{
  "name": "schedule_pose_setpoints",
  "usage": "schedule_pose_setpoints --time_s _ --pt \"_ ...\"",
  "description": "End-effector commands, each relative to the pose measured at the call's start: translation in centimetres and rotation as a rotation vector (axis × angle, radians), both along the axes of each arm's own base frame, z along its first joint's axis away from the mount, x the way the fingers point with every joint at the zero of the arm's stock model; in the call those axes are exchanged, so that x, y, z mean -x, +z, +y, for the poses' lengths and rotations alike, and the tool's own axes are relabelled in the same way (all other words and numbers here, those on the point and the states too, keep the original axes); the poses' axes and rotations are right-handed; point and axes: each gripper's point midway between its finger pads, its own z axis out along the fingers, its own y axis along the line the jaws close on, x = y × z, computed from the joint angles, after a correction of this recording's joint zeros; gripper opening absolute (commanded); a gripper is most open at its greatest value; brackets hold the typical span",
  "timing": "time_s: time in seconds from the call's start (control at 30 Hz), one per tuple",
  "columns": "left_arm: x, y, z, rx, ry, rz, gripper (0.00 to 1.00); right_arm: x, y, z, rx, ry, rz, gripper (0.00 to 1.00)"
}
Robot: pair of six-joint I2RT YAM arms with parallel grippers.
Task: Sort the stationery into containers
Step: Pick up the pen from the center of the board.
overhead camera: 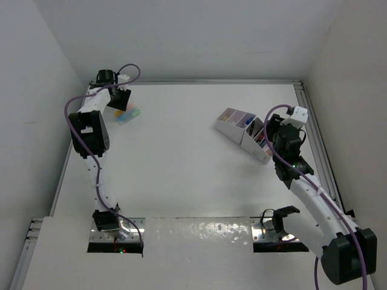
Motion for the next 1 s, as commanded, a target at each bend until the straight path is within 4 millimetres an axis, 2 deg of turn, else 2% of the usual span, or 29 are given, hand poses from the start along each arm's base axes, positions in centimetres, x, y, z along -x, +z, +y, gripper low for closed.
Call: schedule_pose_setpoints --time_s 0.0,0.23,0.5,0.6,0.7,0.8,0.83,0.87,0.97 --pt "-1.2 0.7 0.4 -0.006 0.004 -0.050 0.52 0.3 0.9 -0.2 0.009 -0.010 -0.025 0.57" --pt "-0.9 -1.9 1.1 -0.034 0.031 -0.002 0.48 0.6 1.1 -0.5 0.025 -0.023 -0.028 0.58" --pt "-1.1 -3.0 1.5 -0.041 0.052 0.019 0.46 0.9 1.6 -0.8 0.031 -0.026 -0.031 0.59" --pt "-0.6 -4.1 1.5 -0.040 0.054 0.057 0.43 1.0 1.8 -0.8 0.038 -0.026 -0.032 0.59" --pt "0.2 -5.0 0.9 -0.015 0.039 0.097 0.35 1.0 2.1 -1.0 0.042 -0.032 -0.037 0.58" --pt "1.1 -5.7 0.1 0.021 0.016 0.130 0.19 1.2 2.4 -1.1 0.043 -0.038 -0.045 0.59" --pt "1.2 -5.7 0.0 0.028 0.018 0.133 0.03 1.2 2.4 -1.1 0.042 -0.036 -0.047 0.59" --pt "1.3 -5.8 0.0 0.031 0.022 0.134 0.00 1.1 2.5 -1.0 0.042 -0.033 -0.047 0.58" --pt "1.0 -5.3 0.2 0.035 0.039 0.119 0.00 1.0 2.8 -0.6 0.041 -0.013 -0.046 0.58"
